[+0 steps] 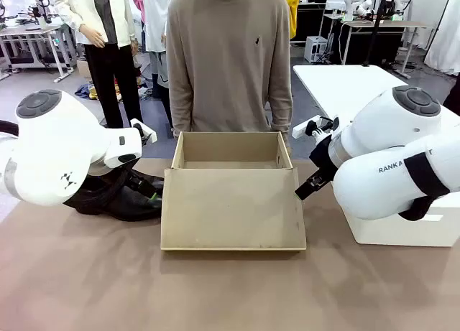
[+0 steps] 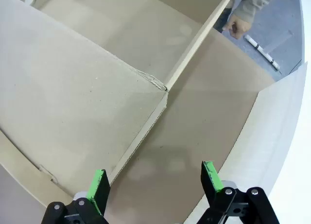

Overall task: Pack the shoes into the box.
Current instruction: Place one shoe of the Shoes into the Shoes Box.

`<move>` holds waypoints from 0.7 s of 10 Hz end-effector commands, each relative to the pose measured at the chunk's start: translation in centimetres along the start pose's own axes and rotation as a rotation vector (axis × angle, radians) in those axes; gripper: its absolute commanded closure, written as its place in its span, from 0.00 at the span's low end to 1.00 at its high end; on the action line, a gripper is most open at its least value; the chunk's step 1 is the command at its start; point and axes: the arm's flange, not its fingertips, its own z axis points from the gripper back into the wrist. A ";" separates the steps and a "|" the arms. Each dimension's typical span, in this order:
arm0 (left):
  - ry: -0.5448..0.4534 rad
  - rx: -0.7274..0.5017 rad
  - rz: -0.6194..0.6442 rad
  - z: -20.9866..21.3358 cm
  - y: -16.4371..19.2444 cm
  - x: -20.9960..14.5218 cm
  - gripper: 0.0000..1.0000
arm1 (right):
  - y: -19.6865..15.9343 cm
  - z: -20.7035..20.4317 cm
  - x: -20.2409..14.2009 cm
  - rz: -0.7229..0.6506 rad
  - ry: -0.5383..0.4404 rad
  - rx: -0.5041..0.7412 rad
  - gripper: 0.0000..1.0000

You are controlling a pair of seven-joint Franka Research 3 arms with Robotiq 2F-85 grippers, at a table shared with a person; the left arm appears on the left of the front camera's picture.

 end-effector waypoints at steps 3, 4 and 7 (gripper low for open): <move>0.000 0.000 0.000 0.0 0.0 0.0 0.00 | 0.0 0.0 0.0 0.000 -0.001 0.000 0.00; 0.000 0.000 0.000 0.0 0.0 0.0 0.00 | 0.0 0.0 0.0 0.000 -0.001 0.000 0.00; 0.000 0.000 0.000 0.0 0.0 0.0 0.00 | 0.0 0.0 0.0 0.000 -0.001 0.000 0.00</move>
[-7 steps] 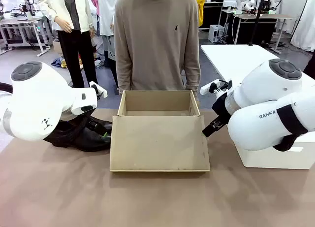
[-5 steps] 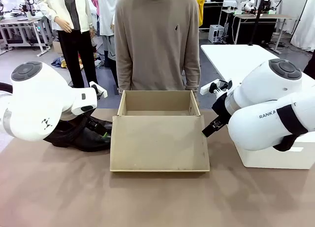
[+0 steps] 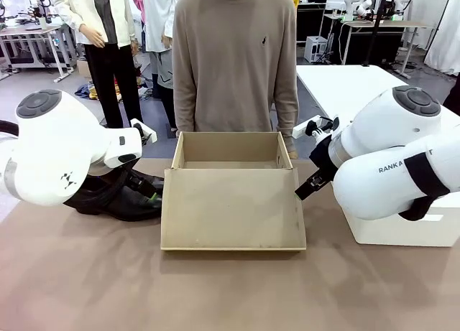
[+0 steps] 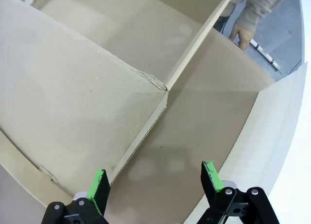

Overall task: Pack the shoes into the box.
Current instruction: Place one shoe of the Shoes into the Shoes Box.

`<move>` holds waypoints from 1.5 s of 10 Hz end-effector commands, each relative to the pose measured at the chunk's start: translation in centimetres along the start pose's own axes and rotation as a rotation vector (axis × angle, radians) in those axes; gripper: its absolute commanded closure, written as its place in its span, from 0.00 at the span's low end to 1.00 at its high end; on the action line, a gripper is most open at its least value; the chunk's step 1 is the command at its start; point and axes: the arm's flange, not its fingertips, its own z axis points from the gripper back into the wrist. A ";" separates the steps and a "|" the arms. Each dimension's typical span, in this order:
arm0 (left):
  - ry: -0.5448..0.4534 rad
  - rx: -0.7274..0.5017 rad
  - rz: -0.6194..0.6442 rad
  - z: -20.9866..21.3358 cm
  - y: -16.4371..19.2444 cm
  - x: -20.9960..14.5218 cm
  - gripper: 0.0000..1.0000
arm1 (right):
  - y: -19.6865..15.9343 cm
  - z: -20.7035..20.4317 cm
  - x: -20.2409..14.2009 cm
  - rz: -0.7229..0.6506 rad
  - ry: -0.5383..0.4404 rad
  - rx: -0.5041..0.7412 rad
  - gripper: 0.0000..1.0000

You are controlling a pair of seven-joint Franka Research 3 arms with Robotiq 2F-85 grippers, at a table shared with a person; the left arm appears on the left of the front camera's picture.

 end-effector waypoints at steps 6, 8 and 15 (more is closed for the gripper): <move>0.000 0.000 0.000 0.0 0.0 0.0 0.00 | 0.0 0.0 0.0 0.000 0.000 0.000 0.00; -0.023 -0.003 -0.027 1.8 0.3 1.4 0.00 | -1.0 1.6 1.0 -0.002 0.011 0.051 0.00; -0.028 0.016 -0.138 10.5 1.7 6.6 0.00 | -3.0 10.2 4.9 0.057 -0.003 0.106 0.00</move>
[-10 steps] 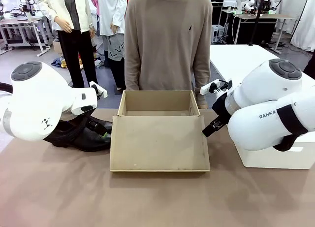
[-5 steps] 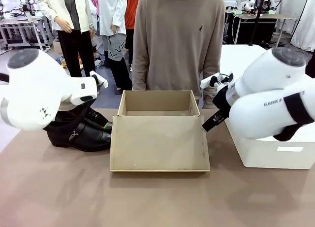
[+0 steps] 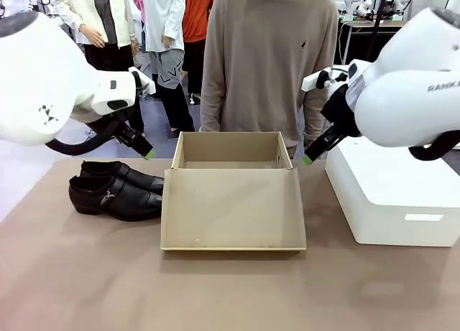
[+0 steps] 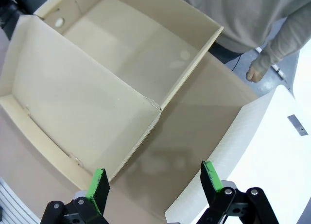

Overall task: Pack the shoes into the box.
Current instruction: Place one shoe of the Shoes into the Shoes Box.

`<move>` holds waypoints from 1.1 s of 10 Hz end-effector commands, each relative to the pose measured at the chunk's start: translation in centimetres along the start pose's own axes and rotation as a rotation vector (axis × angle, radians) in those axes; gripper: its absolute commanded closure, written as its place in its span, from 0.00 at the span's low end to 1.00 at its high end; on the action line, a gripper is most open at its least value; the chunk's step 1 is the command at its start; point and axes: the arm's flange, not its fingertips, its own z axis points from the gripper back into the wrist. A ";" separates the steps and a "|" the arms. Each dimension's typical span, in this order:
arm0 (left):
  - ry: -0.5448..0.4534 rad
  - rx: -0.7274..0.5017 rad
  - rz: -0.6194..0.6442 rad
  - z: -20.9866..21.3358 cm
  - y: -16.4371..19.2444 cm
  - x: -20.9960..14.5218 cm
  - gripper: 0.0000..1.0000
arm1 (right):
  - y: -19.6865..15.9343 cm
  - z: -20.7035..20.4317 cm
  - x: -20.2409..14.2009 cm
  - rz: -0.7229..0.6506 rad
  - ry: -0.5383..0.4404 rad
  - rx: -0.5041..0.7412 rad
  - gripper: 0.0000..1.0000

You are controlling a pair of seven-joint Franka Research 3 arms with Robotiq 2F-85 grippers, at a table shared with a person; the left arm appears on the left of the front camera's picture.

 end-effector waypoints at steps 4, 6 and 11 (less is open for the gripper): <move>-0.164 -0.106 -0.185 2.8 3.1 -0.4 0.00 | -2.1 4.1 -1.8 0.095 -0.133 0.146 0.00; -0.226 -0.186 -0.260 4.1 4.2 -0.3 0.00 | -3.0 5.7 -3.1 0.195 -0.214 0.223 0.00; -0.371 -0.340 -0.492 5.4 5.2 -2.2 0.00 | -4.6 7.9 -4.9 0.336 -0.372 0.423 0.00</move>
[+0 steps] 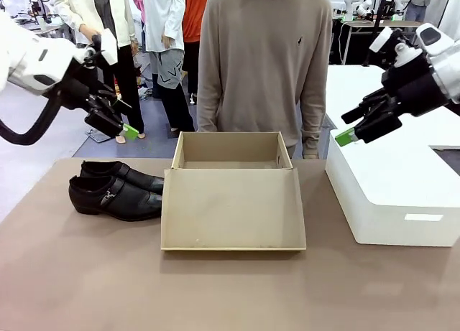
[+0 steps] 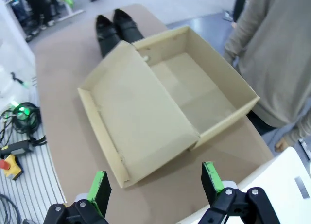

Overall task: Pack the shoes into the box.
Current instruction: Place one shoe of the Shoes into the Shoes Box.

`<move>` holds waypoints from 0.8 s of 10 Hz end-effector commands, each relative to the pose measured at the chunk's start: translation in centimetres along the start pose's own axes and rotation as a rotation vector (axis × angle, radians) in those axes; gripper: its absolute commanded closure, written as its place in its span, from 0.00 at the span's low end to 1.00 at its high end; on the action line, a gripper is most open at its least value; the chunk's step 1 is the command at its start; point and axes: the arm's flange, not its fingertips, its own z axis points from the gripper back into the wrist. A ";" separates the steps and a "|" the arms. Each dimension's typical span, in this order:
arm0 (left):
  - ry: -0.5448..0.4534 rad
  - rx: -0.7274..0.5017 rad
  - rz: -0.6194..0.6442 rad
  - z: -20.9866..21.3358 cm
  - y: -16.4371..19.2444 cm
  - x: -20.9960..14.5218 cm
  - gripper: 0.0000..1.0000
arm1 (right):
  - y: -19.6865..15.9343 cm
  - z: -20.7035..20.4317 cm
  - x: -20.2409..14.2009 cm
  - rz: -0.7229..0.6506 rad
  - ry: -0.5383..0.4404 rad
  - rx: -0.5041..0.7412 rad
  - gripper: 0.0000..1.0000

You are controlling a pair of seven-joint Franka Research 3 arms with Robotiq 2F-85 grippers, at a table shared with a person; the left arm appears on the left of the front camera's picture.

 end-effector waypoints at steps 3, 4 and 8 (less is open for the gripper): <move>-0.050 -0.032 -0.014 0.1 0.6 -1.8 0.00 | -0.2 0.1 -0.3 0.057 -0.049 0.114 0.00; -0.038 -0.040 0.097 0.1 1.1 -1.6 0.00 | 0.2 0.0 -0.1 0.053 -0.036 0.118 0.00; -0.039 -0.034 -0.035 0.4 0.4 -1.4 0.00 | 0.5 0.2 -0.4 0.030 -0.040 0.102 0.00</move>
